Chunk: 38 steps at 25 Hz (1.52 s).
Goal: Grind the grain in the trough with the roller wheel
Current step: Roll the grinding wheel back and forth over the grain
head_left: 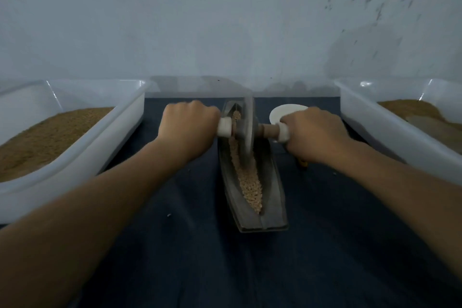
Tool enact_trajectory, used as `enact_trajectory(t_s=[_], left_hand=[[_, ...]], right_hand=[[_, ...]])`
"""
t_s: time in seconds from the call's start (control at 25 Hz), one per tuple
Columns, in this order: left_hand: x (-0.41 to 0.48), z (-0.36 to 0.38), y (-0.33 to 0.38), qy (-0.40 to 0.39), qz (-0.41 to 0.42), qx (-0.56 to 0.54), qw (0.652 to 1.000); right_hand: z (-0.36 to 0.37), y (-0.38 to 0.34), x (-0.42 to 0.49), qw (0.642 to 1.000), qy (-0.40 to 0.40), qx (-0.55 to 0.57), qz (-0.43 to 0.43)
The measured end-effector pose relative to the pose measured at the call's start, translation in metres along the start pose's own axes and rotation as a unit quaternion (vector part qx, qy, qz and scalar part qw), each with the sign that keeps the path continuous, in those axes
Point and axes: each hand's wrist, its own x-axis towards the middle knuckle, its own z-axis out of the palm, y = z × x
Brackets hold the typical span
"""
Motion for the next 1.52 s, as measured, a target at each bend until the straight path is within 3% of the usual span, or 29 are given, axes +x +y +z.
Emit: enact_trajectory(t_s=[0.12, 0.2, 0.32, 0.44, 0.48, 0.64, 0.76, 0.88, 1.04, 1.16, 1.24, 1.36, 1.52], left_hand=[[-0.052, -0.007, -0.004, 0.091, 0.034, -0.034, 0.995], [-0.058, -0.001, -0.007, 0.062, 0.014, -0.056, 0.996], [-0.025, 0.009, 0.003, -0.01, -0.049, -0.016, 0.999], [0.02, 0.003, 0.004, -0.051, -0.041, -0.031, 0.997], [0.021, 0.001, 0.003, -0.056, -0.036, -0.027, 0.997], [-0.047, -0.009, 0.002, 0.051, 0.013, -0.042, 0.998], [-0.057, -0.005, -0.004, 0.062, 0.028, -0.072, 0.995], [-0.018, 0.002, 0.004, -0.01, -0.04, -0.028, 0.999], [0.002, 0.004, 0.004, -0.057, -0.064, -0.044, 0.995], [-0.044, -0.004, 0.002, 0.036, -0.007, -0.026, 0.999], [-0.059, -0.005, -0.005, 0.095, 0.03, -0.048, 0.994], [-0.04, 0.0, -0.001, 0.027, 0.003, -0.009, 1.0], [0.029, 0.001, 0.003, -0.09, -0.043, -0.033, 0.994]], right_hand=[[-0.004, 0.013, -0.043, 0.984, 0.144, -0.048, -0.088], [-0.006, 0.014, -0.036, 0.978, 0.174, -0.058, -0.1], [0.0, -0.004, 0.003, 0.993, 0.082, -0.072, -0.047], [0.006, -0.009, 0.03, 0.999, -0.026, -0.007, 0.026], [0.005, -0.008, 0.027, 0.999, -0.025, -0.001, 0.03], [0.001, 0.011, -0.038, 0.986, 0.145, -0.034, -0.073], [0.002, 0.021, -0.046, 0.987, 0.128, -0.03, -0.088], [-0.001, -0.004, -0.008, 0.994, 0.09, -0.062, -0.01], [-0.009, -0.01, 0.02, 0.999, -0.001, -0.036, -0.005], [-0.011, 0.005, -0.03, 0.99, 0.116, -0.041, -0.069], [-0.009, 0.016, -0.055, 0.985, 0.143, -0.015, -0.097], [0.003, 0.011, -0.035, 0.989, 0.134, -0.025, -0.05], [0.003, -0.007, 0.031, 1.0, -0.012, -0.001, 0.007]])
